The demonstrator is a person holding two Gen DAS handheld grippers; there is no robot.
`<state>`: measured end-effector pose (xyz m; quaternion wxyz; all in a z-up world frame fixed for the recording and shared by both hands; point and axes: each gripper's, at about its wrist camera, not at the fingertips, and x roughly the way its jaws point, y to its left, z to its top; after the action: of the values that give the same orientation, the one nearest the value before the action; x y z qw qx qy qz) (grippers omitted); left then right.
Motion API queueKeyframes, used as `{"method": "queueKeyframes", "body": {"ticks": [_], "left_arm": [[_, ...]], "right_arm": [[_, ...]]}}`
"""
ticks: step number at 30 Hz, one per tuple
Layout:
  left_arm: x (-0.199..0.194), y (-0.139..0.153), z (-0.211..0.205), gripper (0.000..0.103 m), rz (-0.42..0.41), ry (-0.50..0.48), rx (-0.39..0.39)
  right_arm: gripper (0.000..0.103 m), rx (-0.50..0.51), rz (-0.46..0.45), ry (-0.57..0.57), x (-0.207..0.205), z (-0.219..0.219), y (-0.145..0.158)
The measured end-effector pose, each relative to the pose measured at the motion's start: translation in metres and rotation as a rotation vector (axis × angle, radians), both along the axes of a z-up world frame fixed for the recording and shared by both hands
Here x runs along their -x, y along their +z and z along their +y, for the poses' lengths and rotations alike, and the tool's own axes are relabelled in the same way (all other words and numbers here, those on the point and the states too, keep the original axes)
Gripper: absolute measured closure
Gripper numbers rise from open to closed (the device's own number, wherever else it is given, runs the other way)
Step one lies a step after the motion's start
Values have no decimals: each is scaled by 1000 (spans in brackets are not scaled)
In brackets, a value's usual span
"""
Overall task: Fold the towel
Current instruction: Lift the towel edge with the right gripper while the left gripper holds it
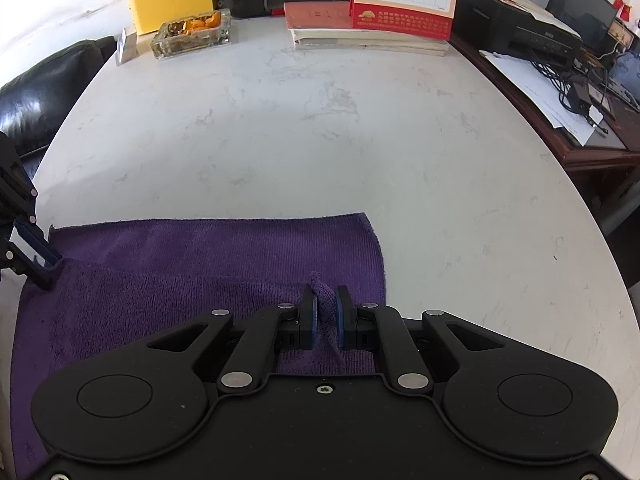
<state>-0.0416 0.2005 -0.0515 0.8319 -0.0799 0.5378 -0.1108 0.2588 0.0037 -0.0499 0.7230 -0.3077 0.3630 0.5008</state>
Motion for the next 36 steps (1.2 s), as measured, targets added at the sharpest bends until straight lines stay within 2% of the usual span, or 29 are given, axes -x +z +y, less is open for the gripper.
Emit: {"method": "queueKeyframes", "body": {"ticks": [6, 8, 13, 15, 19, 26, 30, 36], "left_arm": [[3, 0, -3, 83, -1, -12, -14], [6, 2, -2, 94, -2, -5, -27], [6, 1, 3, 100, -7, 10, -33], [7, 2, 3, 101, -16, 10, -20], [14, 14, 3, 101, -59, 30, 29], [30, 43, -1, 101, -120, 34, 97], [41, 62, -8, 101, -158, 24, 127], [54, 90, -21, 101, -224, -18, 220]], "right_arm": [[95, 2, 0, -6, -2, -1, 1], [95, 2, -1, -7, -3, -2, 1], [95, 3, -2, -12, -3, -3, 1], [95, -7, -13, -16, 6, -2, -4], [95, -38, -42, -37, 12, -12, 5], [95, -101, -129, -95, 35, -46, 32], [95, -147, -226, -126, 61, -69, 56], [95, -248, -368, -172, 101, -107, 98]]}}
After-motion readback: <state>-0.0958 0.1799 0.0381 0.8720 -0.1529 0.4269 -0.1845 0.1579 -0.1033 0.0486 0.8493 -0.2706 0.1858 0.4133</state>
